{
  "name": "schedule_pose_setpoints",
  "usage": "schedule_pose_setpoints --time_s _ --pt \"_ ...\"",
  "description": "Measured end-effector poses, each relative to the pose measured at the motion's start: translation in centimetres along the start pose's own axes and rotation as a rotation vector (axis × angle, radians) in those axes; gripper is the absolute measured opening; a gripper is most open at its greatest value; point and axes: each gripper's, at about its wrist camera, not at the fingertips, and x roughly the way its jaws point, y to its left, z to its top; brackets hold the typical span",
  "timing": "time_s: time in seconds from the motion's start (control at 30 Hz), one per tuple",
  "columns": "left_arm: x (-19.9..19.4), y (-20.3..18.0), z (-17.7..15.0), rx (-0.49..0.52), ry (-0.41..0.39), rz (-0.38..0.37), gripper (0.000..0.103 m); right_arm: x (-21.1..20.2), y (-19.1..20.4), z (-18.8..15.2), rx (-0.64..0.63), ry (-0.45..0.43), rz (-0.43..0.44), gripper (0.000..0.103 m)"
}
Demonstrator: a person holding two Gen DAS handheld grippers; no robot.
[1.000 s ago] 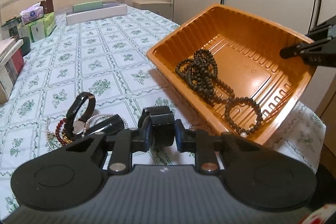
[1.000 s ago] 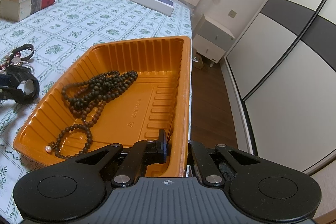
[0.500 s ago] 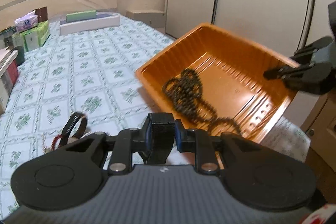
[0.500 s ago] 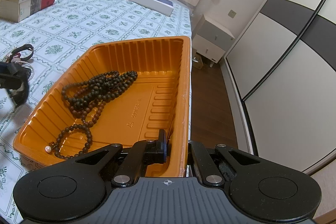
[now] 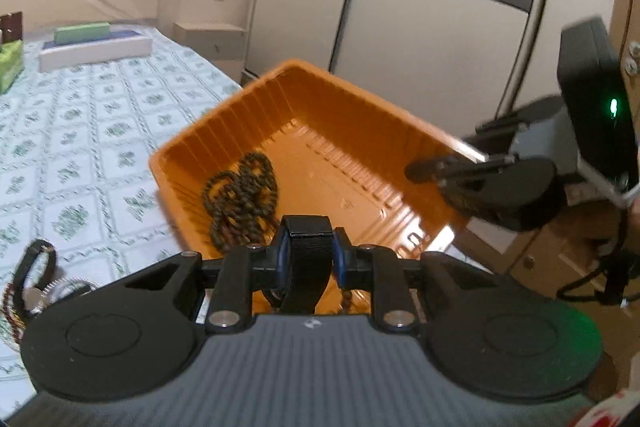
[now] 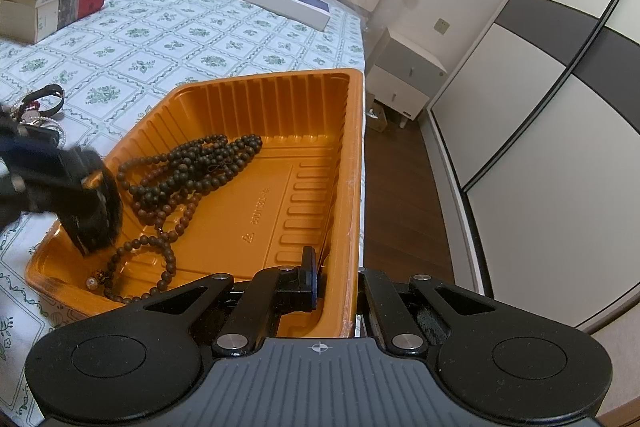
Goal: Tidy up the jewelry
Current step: 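Carry the black watch over the tray and release it inside, then grasp the white pearl necklace in the pile with the left tool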
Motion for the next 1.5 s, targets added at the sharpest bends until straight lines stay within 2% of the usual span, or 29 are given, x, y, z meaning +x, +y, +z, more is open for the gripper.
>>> schedule_pose_setpoints --time_s 0.17,0.2,0.23,0.27,0.4,0.6,0.7,0.87,0.97,1.1,1.27,1.5 --pt "0.9 -0.2 -0.9 0.012 0.044 -0.015 0.022 -0.1 0.1 0.0 0.000 0.000 -0.001 0.004" --pt "0.8 -0.2 -1.0 0.018 0.038 -0.014 0.025 -0.1 0.1 0.0 0.000 0.001 -0.001 0.004" --pt "0.5 -0.2 -1.0 0.029 0.031 -0.009 0.035 -0.1 0.1 0.0 -0.001 0.000 -0.001 0.004" --pt "0.3 -0.2 -1.0 0.037 0.023 -0.001 0.039 -0.1 0.1 0.0 -0.001 0.000 -0.001 0.004" --pt "-0.9 0.6 -1.4 0.039 0.010 0.037 0.039 -0.1 0.2 0.0 -0.002 0.001 -0.004 0.004" --pt "-3.3 3.3 -3.1 0.005 0.005 0.156 0.039 -0.1 0.2 0.0 -0.002 0.001 -0.005 0.004" --pt "-4.6 5.1 -4.4 0.006 0.005 0.264 0.039 -0.1 0.2 0.0 -0.004 0.000 -0.005 0.004" --pt "-6.1 9.2 -5.9 -0.050 0.028 0.391 0.039 -0.1 0.2 0.0 -0.004 0.001 -0.005 0.004" --pt "-6.4 10.9 -6.5 -0.036 0.053 0.449 0.038 -0.1 0.3 -0.1 -0.006 0.001 -0.007 0.004" --pt "-6.0 12.3 -7.1 0.011 0.081 0.490 0.038 -0.1 0.3 -0.1 -0.007 0.002 -0.007 0.004" --pt "-4.1 12.0 -7.3 0.172 0.130 0.509 0.021 -0.2 0.4 -0.1 -0.010 0.005 -0.007 0.004" --pt "-2.0 11.7 -7.5 0.348 0.202 0.497 0.017 -0.2 0.4 -0.1 -0.010 0.004 -0.007 0.004"
